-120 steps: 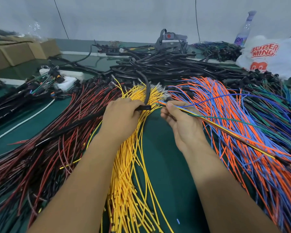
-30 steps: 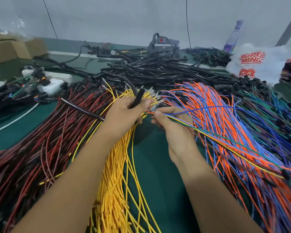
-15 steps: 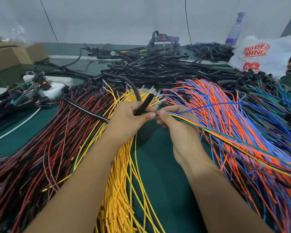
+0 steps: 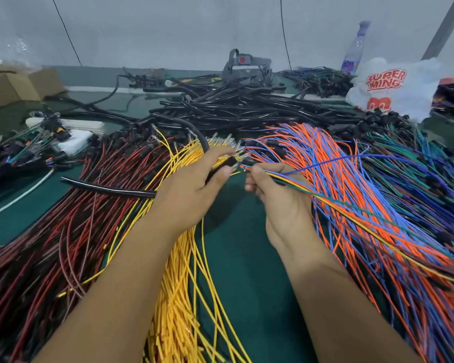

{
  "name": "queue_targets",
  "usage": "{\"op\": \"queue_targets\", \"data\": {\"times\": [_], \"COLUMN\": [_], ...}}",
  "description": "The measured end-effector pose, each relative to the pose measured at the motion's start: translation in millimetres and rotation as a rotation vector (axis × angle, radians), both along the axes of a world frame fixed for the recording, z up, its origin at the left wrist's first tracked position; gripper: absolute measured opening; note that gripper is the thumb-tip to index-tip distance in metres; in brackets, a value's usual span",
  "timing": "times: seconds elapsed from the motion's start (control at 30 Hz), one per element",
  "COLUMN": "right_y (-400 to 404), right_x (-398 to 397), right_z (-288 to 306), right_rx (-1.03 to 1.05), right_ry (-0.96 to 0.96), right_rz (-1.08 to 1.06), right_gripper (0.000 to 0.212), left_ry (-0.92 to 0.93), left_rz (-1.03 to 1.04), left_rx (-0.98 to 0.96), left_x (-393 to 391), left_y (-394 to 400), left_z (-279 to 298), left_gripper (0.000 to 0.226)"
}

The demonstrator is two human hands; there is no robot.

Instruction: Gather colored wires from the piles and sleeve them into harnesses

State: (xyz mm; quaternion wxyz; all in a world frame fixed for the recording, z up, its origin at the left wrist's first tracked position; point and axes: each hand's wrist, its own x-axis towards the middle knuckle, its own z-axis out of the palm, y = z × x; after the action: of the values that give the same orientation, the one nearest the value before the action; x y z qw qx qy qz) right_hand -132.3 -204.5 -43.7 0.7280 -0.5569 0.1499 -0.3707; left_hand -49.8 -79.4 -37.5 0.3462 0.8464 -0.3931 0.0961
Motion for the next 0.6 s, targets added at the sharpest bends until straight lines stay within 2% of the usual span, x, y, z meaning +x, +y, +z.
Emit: {"op": "queue_targets", "data": {"times": [0.13, 0.3, 0.6], "right_y": [-0.3, 0.7, 0.4], "right_x": [-0.3, 1.3, 0.7], "right_z": [-0.9, -3.2, -2.1], "right_rx": [0.006, -0.092, -0.018], "right_ry": [-0.061, -0.031, -0.090], "right_rz": [0.097, 0.114, 0.083], "right_gripper": [0.022, 0.020, 0.012], "left_ry": [0.005, 0.062, 0.114], "left_rz": [-0.052, -0.137, -0.194], "left_rx": [0.016, -0.081, -0.113], "left_x": [6.0, 3.4, -1.3], "left_y": [-2.9, -7.4, -8.3], "left_z": [-4.4, -3.6, 1.0], "left_gripper": [0.017, 0.022, 0.028]}}
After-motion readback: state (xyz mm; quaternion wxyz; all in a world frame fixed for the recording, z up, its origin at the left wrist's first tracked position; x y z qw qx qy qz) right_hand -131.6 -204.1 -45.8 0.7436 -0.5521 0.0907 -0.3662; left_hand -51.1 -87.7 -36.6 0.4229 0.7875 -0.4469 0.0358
